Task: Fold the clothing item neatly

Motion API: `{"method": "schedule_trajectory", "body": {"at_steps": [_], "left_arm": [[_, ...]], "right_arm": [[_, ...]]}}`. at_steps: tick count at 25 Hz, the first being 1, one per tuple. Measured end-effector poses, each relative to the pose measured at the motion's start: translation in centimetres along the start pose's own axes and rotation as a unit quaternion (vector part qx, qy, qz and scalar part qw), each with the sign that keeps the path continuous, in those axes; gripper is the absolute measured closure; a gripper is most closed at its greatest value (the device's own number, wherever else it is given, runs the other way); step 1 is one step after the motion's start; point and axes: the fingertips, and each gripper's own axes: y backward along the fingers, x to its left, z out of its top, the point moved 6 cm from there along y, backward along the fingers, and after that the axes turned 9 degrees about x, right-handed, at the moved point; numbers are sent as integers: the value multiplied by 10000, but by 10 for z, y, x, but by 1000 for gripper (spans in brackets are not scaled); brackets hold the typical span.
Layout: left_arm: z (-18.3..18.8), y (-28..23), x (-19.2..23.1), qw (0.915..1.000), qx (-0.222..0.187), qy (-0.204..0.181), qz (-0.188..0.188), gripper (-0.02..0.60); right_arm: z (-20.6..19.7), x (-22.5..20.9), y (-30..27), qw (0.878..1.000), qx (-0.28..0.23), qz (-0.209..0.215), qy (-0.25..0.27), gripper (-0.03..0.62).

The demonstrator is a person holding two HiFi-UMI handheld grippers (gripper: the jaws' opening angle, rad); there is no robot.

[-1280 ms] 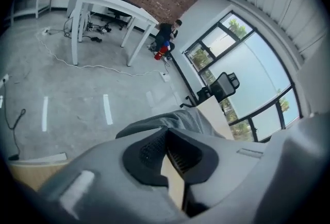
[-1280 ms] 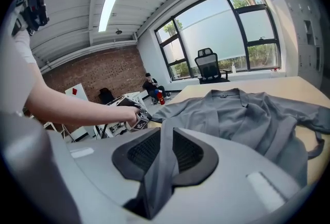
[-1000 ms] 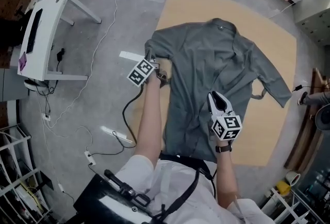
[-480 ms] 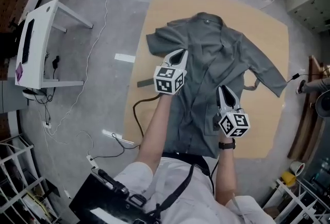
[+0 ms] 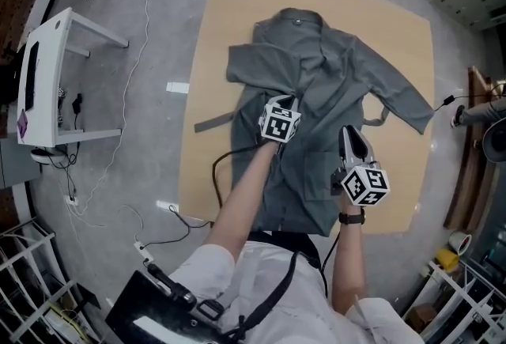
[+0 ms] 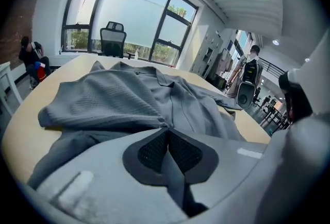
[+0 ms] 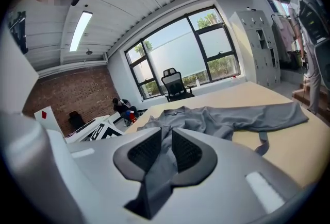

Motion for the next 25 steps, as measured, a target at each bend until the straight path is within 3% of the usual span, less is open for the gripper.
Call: {"method": "schedule_trajectory", "body": {"at_steps": [4, 7, 12, 14, 18, 25], "left_arm": [[1, 13, -2, 9997, -129, 147, -121, 513], [-7, 32, 4, 9991, -286, 298, -39, 502], [-33, 61, 18, 9965, -438, 706, 89, 502], [-44, 68, 23, 9957, -433, 812, 125, 502], [-62, 82, 36, 9940, -424, 983, 219, 502], [-88, 100, 41, 9938, -357, 1053, 96, 502]], "right_arm": [[15, 9, -20, 9992, 49, 308, 264, 523], [42, 29, -50, 9953, 56, 616, 751, 510], [71, 83, -120, 9738, 575, 1179, 1858, 480], [71, 113, -152, 9552, 905, 1449, 2416, 470], [51, 170, -217, 9019, 1554, 1821, 3596, 462], [-19, 222, -303, 8083, 2691, 2153, 4774, 450]]}}
